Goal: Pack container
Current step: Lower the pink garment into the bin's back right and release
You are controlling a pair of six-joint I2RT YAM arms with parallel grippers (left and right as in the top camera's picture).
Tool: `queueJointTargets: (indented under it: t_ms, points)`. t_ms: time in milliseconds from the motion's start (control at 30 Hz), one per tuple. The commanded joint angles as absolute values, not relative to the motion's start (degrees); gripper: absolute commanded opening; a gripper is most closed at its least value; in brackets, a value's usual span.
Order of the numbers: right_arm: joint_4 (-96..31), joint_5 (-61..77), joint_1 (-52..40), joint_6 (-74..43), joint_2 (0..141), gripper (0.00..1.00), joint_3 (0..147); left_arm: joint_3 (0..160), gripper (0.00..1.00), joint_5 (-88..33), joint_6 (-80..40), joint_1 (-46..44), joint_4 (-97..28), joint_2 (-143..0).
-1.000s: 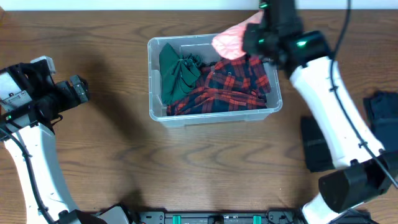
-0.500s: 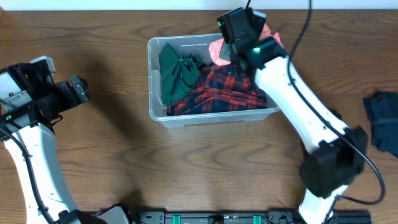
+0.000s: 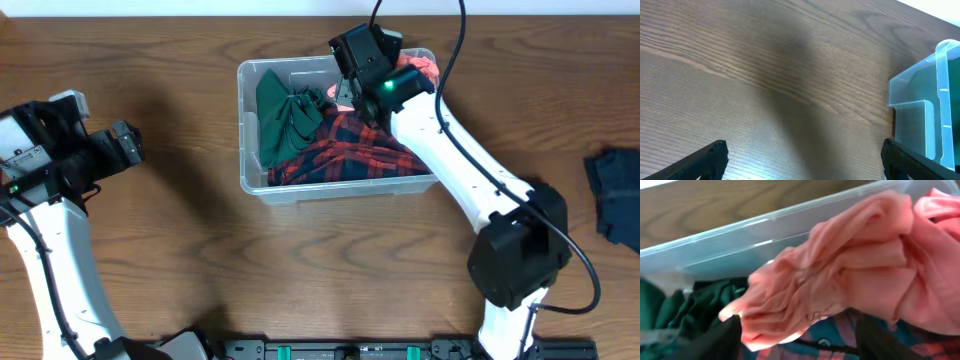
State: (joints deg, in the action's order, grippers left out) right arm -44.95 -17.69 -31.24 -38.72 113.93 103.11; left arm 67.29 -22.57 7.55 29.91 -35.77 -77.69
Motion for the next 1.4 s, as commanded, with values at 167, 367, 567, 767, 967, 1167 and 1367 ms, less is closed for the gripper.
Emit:
queueJointTargets:
  t_ms: [167, 367, 567, 767, 967, 1167, 1367]
  points:
    - [-40.82, -16.27, -30.92, -27.27, 107.07, 0.64, 104.16, 67.59, 0.98, -23.11, 8.12, 30.22, -35.73, -77.8]
    - [-38.83, -16.27, -27.68, -24.53, 108.55, 0.05, 104.14, 67.59, 0.98, -23.11, 8.14, 30.2, -35.73, -77.8]
    - [-39.68, -15.81, -24.49, -23.9, 111.53, 0.01, 104.01, 67.59, 0.98, -23.11, 8.12, 30.2, -35.73, -77.8]
    - [-39.57, -12.51, -22.87, -23.05, 118.58, 0.01, 104.01, 67.59, 0.98, -23.11, 8.12, 30.22, -35.73, -77.8]
    - [-39.59, -11.53, -22.87, -23.07, 126.76, 0.01, 104.01, 67.59, 0.98, -23.11, 8.12, 30.2, -35.73, -77.8]
    - [-39.66, -11.33, -22.83, -23.07, 129.32, 0.01, 104.01, 67.59, 0.98, -23.11, 8.12, 30.2, -35.73, -77.8]
    - [-39.64, -11.07, -22.79, -22.24, 123.74, 0.01, 104.07, 67.59, 0.98, -23.11, 8.12, 30.2, -35.73, -77.8]
